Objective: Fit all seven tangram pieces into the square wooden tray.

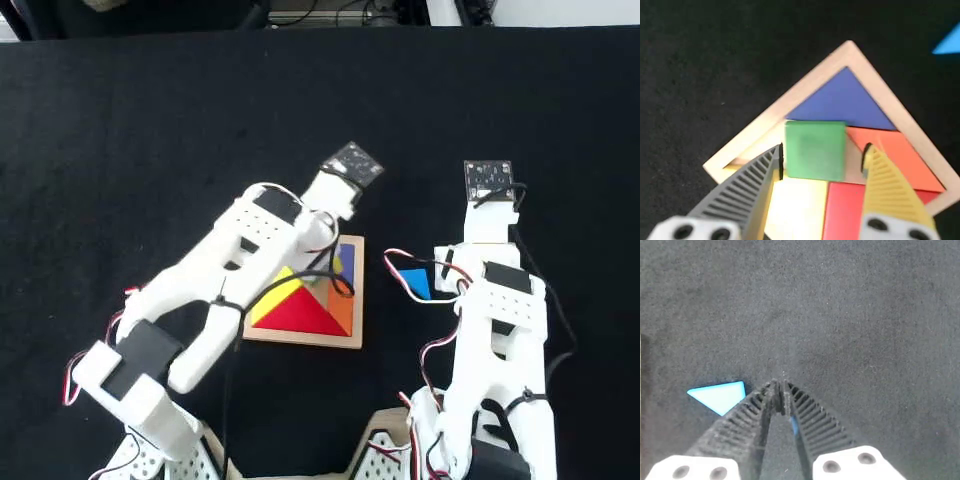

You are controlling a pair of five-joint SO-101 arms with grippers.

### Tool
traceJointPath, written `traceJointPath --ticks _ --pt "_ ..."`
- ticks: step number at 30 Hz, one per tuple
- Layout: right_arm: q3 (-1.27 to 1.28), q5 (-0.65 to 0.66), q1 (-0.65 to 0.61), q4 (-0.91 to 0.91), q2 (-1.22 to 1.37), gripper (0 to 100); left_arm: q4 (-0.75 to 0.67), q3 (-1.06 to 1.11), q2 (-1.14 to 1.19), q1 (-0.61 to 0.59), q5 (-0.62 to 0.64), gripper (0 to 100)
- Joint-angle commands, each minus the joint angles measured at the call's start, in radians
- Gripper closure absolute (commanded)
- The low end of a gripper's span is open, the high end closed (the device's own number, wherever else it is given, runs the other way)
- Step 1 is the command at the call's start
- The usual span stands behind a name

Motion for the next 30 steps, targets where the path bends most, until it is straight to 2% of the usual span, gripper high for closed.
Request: traceJointPath --ticks 1,9,12,16,22,30 --pt "-0.013 0.011 -0.017 -0.015 -0.028 98.7 0.006 -0.015 -0.048 0.028 -0.009 72" --pt "-0.004 0.012 -0.017 -0.021 -0.028 98.7 -0.002 -0.025 -0.057 -0.047 -0.012 72" --pt "-0.004 0.012 -0.017 -0.021 -0.028 98.7 -0.023 -0.061 -0.048 -0.14 -0.008 72" --pt "-0.004 0.012 -0.017 -0.023 -0.028 98.7 -0.141 -0.016 -0.041 -0.265 -0.006 72" --pt "-0.004 0.012 -0.017 -0.023 -0.028 98.7 -0.285 0.065 -0.012 -0.277 -0.015 72" --pt "-0.004 0.012 -0.017 -0.023 -0.028 98.7 -0.256 0.091 0.008 -0.252 -0.015 72"
